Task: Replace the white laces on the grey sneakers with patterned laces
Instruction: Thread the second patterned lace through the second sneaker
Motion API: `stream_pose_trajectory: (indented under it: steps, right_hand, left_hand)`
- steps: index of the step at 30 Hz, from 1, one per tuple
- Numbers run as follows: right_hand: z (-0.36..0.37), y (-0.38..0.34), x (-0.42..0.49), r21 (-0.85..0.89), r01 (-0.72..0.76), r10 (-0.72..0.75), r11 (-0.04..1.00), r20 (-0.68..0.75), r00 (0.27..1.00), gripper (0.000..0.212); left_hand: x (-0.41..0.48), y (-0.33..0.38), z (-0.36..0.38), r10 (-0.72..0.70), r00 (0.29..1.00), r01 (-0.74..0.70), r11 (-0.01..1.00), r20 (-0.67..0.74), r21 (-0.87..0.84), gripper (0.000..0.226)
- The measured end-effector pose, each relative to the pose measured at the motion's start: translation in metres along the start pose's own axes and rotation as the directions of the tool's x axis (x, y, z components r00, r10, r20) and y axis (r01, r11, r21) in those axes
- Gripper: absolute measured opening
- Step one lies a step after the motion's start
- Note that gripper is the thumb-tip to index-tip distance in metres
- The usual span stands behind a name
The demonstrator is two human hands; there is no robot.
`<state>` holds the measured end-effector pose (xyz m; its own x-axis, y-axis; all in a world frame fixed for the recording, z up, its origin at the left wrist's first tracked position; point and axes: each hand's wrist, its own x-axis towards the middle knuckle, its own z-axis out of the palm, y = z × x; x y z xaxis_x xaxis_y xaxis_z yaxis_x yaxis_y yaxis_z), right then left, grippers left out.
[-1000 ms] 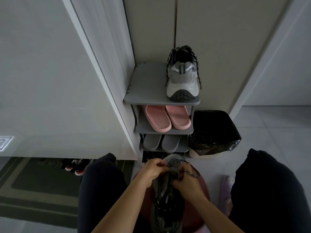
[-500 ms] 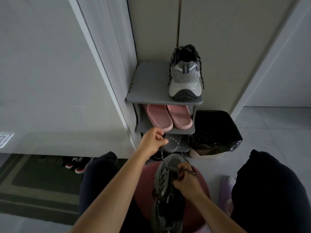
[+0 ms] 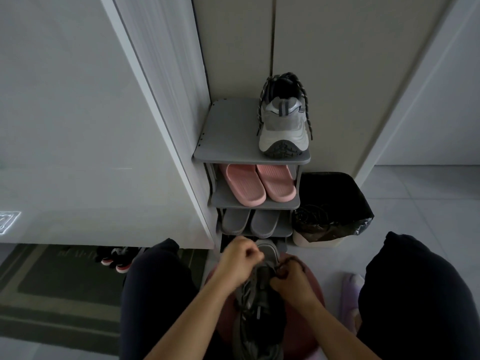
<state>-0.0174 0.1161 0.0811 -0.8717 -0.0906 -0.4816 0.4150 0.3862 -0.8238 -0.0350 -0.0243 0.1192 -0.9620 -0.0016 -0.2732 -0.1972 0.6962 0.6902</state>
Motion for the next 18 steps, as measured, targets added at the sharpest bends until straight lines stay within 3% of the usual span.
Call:
stream_pose_trajectory:
  steps: [1, 3, 5, 7, 9, 13, 15, 18]
  right_hand:
    - [0.001, 0.000, 0.000, -0.005, -0.027, 0.027, 1.000, 0.008, 1.000, 0.025]
    - [0.004, -0.002, 0.000, -0.012, -0.022, 0.022, 1.000, 0.013, 1.000, 0.052]
    - [0.005, -0.003, 0.000, 0.010, 0.022, -0.022, 1.000, 0.015, 1.000, 0.081]
    - [0.006, -0.002, 0.001, 0.060, 0.063, -0.067, 0.996, 0.067, 0.996, 0.092]
    - [0.005, -0.004, 0.005, 0.140, 0.076, -0.097, 0.987, 0.149, 0.984, 0.085]
    - [0.000, -0.018, 0.025, 0.317, 0.057, -0.127, 0.947, 0.205, 0.971, 0.064]
    - [-0.001, -0.026, 0.037, 0.299, 0.032, -0.071, 0.954, 0.121, 0.990, 0.056]
    - [-0.007, -0.054, 0.048, 0.352, 0.097, -0.123, 0.931, 0.051, 0.991, 0.023]
  left_hand:
    - [-0.003, 0.001, -0.013, -0.094, 0.995, 0.086, 0.965, -0.019, -0.249, 0.015]
    - [-0.007, 0.004, -0.035, -0.164, 0.986, 0.102, 0.767, -0.039, -0.633, 0.019]
    - [-0.009, 0.011, -0.048, -0.097, 0.994, 0.016, 0.635, -0.059, -0.772, 0.019]
    - [-0.013, 0.017, -0.050, -0.044, 0.999, 0.030, 0.548, 0.007, -0.836, 0.017]
    - [-0.015, 0.012, -0.041, -0.097, 0.989, 0.144, 0.485, 0.111, -0.863, 0.016]
    - [-0.019, -0.014, -0.009, -0.417, 0.889, 0.370, 0.407, 0.191, -0.835, 0.013]
    - [-0.021, -0.022, 0.002, -0.500, 0.848, 0.378, 0.345, 0.172, -0.859, 0.011]
    - [-0.021, -0.023, 0.000, -0.492, 0.855, 0.278, 0.172, 0.162, -0.945, 0.017]
